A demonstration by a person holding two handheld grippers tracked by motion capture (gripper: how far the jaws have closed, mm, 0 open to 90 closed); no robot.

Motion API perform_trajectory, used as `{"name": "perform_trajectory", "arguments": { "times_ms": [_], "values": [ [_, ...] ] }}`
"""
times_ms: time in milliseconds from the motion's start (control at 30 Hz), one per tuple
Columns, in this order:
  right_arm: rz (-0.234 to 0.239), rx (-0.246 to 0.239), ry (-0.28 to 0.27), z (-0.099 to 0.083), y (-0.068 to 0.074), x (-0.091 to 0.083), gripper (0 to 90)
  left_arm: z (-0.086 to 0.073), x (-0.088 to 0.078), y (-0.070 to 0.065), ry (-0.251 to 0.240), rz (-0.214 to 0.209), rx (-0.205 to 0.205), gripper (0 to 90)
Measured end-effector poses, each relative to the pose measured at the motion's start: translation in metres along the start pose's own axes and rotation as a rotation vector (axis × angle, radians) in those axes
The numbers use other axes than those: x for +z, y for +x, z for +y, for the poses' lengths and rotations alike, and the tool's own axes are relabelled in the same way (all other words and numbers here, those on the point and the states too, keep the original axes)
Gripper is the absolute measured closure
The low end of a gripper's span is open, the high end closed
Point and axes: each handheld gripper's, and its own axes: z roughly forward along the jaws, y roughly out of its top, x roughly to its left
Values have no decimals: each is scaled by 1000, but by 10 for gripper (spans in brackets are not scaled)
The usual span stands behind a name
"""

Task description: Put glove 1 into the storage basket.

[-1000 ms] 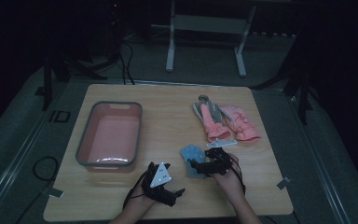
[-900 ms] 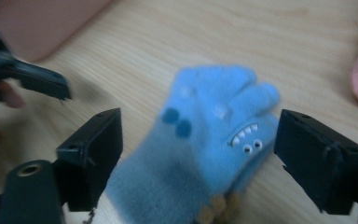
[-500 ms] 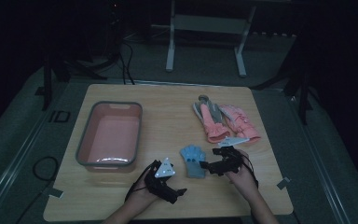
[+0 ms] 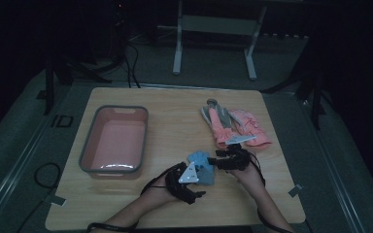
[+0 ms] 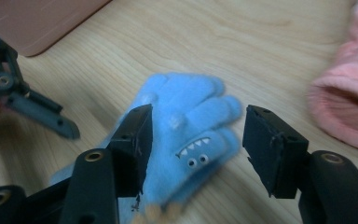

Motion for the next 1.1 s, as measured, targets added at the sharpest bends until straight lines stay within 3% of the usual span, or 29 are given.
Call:
{"name": "perform_trajectory", "arguments": {
  "times_ms": [100,267,367,500,567,667,767,900,1100],
  "values": [
    [12,22,6,0,-4,14,354,6,9,2,18,-6,42,281],
    [2,30,14,-1,-9,26,352,9,23,5,57,-41,82,349],
    [22,34,35,-3,-7,33,339,10,27,5,81,-36,128,392],
    [10,21,43,-8,-5,37,329,10,31,6,93,-20,152,435],
    [3,7,35,-9,-3,37,358,9,32,6,98,-12,160,455],
    [-1,-20,37,-10,1,37,476,8,34,6,103,15,169,547],
    [36,-17,37,-12,2,38,604,7,33,8,103,18,166,625],
    [91,-2,39,-13,2,40,754,9,31,14,99,-14,120,729],
    [101,43,37,-9,2,37,817,16,21,20,104,-34,96,769]
  ]
}}
